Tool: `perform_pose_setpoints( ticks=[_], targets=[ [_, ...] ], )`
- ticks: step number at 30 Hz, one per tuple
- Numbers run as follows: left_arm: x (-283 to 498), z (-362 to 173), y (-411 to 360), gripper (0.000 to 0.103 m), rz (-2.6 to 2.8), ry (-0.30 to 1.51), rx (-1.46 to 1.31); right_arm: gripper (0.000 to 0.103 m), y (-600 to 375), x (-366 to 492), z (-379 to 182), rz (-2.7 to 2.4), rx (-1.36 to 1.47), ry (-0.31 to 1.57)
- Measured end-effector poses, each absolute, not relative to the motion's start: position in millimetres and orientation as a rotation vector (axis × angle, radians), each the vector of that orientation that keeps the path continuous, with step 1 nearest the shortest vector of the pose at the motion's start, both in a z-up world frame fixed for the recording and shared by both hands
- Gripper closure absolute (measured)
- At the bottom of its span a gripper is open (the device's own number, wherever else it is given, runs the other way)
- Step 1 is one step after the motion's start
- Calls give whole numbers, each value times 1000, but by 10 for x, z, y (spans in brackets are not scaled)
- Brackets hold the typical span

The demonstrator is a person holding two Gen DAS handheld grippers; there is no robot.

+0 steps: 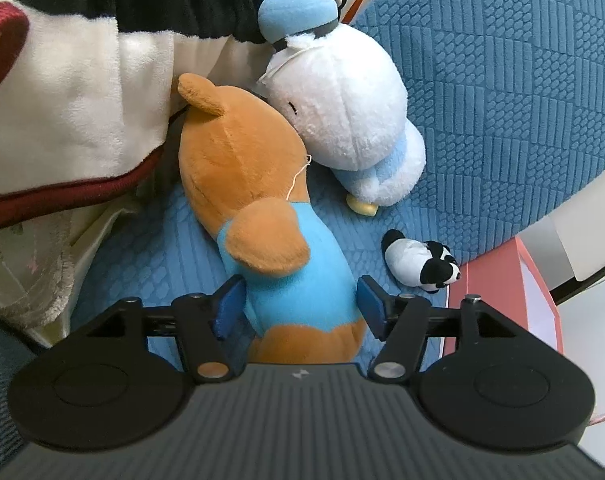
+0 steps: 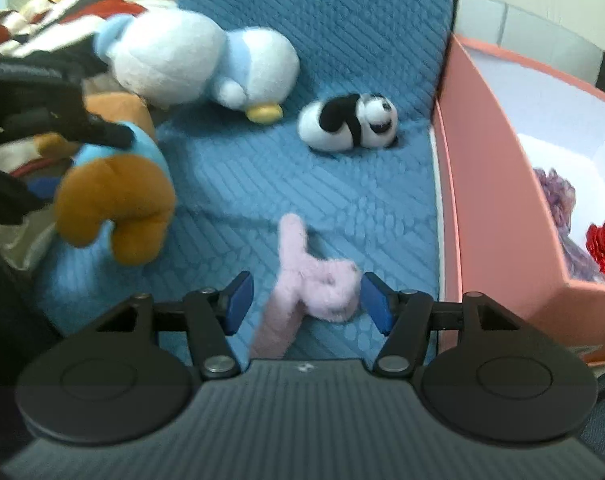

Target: Organize objects

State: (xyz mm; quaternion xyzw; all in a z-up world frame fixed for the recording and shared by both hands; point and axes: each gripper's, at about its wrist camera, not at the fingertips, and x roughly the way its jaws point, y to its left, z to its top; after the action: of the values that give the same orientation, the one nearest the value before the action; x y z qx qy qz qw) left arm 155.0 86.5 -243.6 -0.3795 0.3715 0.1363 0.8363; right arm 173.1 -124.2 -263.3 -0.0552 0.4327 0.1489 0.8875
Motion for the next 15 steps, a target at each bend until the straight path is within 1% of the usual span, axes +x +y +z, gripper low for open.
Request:
perform_pose_setpoints(
  ticks=[3, 7, 15],
  targets=[
    [1601, -2484, 886, 32, 289, 795, -814, 41, -1238, 1811, -2722, 285, -90, 925],
    [1655, -2554, 935, 31, 287, 802, -841, 42, -1244, 1850, -2792, 274, -67, 944],
    [1730, -2668, 1004, 31, 260, 805, -886, 54, -1177, 1838, -2792, 282, -116, 939]
  ],
)
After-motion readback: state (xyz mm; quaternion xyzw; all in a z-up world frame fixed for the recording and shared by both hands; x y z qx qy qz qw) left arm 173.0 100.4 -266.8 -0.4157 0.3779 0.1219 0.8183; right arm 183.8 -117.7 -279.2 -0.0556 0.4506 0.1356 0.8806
